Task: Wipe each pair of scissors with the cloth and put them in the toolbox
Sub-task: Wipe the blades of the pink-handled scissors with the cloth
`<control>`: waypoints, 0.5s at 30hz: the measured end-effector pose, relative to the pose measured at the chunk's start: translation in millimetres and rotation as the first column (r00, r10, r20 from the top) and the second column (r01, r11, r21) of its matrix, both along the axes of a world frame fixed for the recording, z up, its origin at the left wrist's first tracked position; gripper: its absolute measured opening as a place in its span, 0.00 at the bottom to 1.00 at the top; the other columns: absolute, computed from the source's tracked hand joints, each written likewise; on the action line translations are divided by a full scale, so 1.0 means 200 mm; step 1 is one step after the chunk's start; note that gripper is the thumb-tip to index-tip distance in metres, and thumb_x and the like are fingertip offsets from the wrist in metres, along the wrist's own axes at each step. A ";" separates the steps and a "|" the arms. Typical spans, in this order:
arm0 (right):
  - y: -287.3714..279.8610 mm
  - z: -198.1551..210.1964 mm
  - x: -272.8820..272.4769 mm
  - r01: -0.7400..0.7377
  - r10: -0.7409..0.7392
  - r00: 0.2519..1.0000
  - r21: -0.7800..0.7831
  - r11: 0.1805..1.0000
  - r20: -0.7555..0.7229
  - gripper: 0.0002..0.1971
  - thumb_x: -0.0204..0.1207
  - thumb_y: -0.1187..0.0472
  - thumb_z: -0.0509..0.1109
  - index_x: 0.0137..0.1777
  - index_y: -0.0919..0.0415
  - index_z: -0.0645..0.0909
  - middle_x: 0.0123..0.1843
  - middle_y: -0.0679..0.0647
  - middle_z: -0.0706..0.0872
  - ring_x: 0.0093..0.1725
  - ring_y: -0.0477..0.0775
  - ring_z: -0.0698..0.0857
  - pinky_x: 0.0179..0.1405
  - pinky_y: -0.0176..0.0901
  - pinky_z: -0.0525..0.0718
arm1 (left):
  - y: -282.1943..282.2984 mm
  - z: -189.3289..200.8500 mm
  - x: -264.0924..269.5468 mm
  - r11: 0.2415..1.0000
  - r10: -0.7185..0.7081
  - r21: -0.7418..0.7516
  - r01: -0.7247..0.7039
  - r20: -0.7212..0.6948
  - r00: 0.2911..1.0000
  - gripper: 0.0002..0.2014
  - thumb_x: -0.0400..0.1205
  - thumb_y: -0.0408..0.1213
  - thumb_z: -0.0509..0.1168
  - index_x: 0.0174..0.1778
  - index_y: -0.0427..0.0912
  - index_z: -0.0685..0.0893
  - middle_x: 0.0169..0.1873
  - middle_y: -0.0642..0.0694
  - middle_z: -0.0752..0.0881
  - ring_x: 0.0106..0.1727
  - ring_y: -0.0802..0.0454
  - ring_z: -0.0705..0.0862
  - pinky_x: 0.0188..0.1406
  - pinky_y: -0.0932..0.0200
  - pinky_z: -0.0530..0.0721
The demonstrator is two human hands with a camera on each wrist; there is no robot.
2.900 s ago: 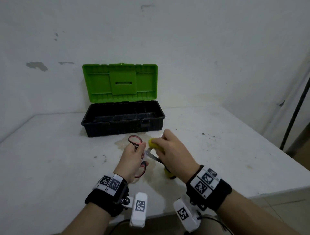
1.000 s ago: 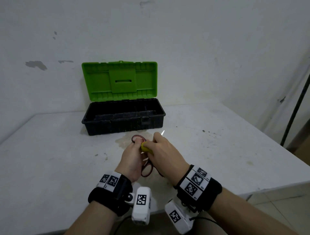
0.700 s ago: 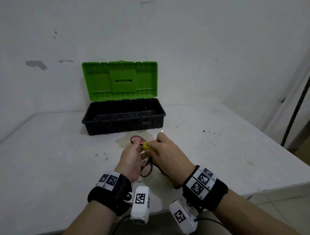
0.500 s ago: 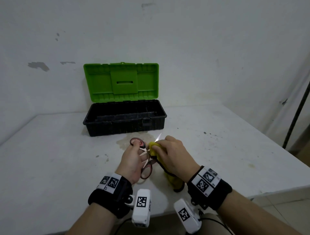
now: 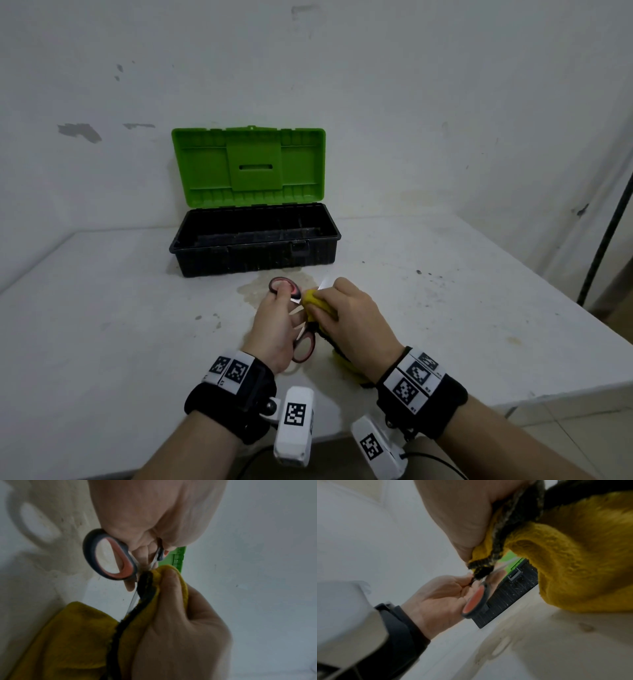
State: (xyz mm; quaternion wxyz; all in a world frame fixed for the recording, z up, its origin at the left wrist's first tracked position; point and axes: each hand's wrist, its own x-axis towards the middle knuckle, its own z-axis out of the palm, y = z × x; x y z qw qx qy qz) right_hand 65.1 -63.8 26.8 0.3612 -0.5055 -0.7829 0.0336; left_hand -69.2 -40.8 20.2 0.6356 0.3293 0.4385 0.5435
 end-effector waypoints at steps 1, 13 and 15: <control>0.00 0.00 0.00 -0.013 0.013 1.000 -0.006 1.000 0.021 0.10 0.81 0.53 0.70 0.57 0.55 0.86 0.42 0.44 0.70 0.36 0.45 0.73 0.35 0.38 0.76 | 0.00 0.00 0.00 1.000 -0.005 0.006 0.005 -0.002 1.000 0.13 0.92 0.46 0.54 0.54 0.40 0.77 0.30 0.53 0.91 0.42 0.46 0.92 0.44 0.45 0.87; -0.03 -0.02 -0.02 -0.090 0.092 0.993 -0.038 0.995 0.068 0.08 0.80 0.55 0.69 0.53 0.54 0.87 0.44 0.41 0.69 0.37 0.46 0.77 0.37 0.45 0.82 | -0.01 0.03 0.00 0.999 -0.007 0.032 0.007 -0.011 1.000 0.13 0.92 0.46 0.52 0.51 0.41 0.75 0.33 0.53 0.93 0.34 0.49 0.90 0.40 0.48 0.88; -0.05 -0.05 -0.03 -0.143 0.151 0.983 -0.080 0.986 0.100 0.08 0.81 0.55 0.69 0.54 0.55 0.87 0.45 0.43 0.73 0.39 0.47 0.78 0.40 0.48 0.83 | -0.01 0.01 -0.01 1.000 0.002 0.015 -0.002 0.012 1.000 0.15 0.92 0.46 0.52 0.50 0.40 0.75 0.36 0.49 0.93 0.33 0.46 0.90 0.36 0.50 0.87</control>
